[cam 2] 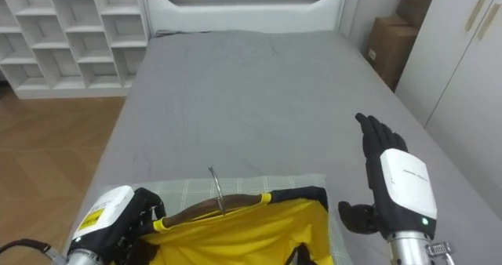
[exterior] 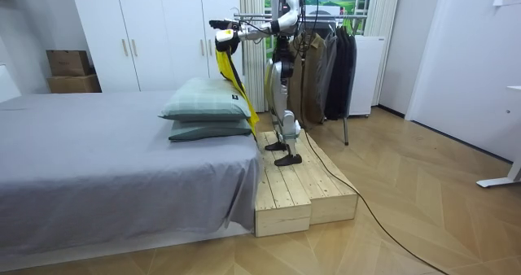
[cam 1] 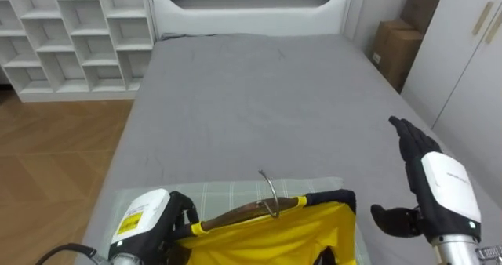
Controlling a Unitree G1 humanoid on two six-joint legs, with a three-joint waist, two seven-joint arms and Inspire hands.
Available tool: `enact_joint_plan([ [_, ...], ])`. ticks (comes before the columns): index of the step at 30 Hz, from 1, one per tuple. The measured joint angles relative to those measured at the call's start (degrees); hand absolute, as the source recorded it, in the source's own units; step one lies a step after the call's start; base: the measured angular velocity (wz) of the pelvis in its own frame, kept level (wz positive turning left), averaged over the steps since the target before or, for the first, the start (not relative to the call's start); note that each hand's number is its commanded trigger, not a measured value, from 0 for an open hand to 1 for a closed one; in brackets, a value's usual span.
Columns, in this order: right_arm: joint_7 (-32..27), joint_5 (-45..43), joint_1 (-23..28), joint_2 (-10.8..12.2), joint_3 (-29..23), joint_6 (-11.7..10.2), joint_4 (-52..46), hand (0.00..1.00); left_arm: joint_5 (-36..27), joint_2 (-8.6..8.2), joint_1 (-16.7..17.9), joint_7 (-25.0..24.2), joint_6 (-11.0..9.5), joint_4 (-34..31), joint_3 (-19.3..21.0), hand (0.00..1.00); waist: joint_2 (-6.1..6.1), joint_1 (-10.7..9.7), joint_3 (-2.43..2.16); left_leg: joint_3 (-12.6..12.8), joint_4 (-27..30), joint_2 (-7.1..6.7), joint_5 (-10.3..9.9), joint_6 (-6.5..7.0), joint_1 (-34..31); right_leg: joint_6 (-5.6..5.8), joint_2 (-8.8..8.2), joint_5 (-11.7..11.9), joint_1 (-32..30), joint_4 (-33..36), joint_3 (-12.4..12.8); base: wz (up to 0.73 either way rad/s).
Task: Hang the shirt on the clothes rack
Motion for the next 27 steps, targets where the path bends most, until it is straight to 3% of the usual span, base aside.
enact_joint_plan([
  [8, 4.6, 0.6, -0.2, -1.2, 2.0, -0.2, -0.4, 0.0, 0.7, 0.13, 0.0, 0.0, -1.0, -1.8, -0.2, 1.0, -0.32, 0.2, 0.09, 0.0, 0.0, 0.0, 0.0, 0.0, 0.0, -0.01, -0.02, 0.0, 0.0, 0.0, -0.2, 0.0],
  [12, 5.5, 0.5, -0.4, -1.1, 2.0, -0.2, -0.4, 0.0, 1.1, 0.15, 0.0, 0.0, -1.9, -2.5, -0.2, 1.0, -1.09, 0.3, 0.36, 0.0, -0.1, 0.01, 0.0, 0.0, -0.1, -0.01, 0.0, 0.0, 0.0, -0.1, -0.2, 0.0],
  [16, 5.9, 0.7, -0.4, -1.1, 2.0, -0.2, -0.4, 0.0, 1.1, 0.15, 0.0, 0.0, -2.4, -2.5, -0.2, 1.0, -1.83, 0.6, 0.32, 0.0, -0.1, 0.02, 0.0, -0.01, -0.1, -0.01, 0.02, 0.0, -0.1, -0.1, -0.2, 0.0],
  [27, 8.1, 0.7, -2.1, -1.2, 3.0, -0.2, -0.4, 0.0, 1.1, 0.23, 0.0, 0.0, -2.4, -2.5, -0.6, 1.0, -1.67, 1.5, 0.31, -0.3, -0.2, 0.08, 0.0, -0.02, -0.1, -0.02, 0.0, 0.0, -0.1, -0.1, -0.6, 0.0],
])
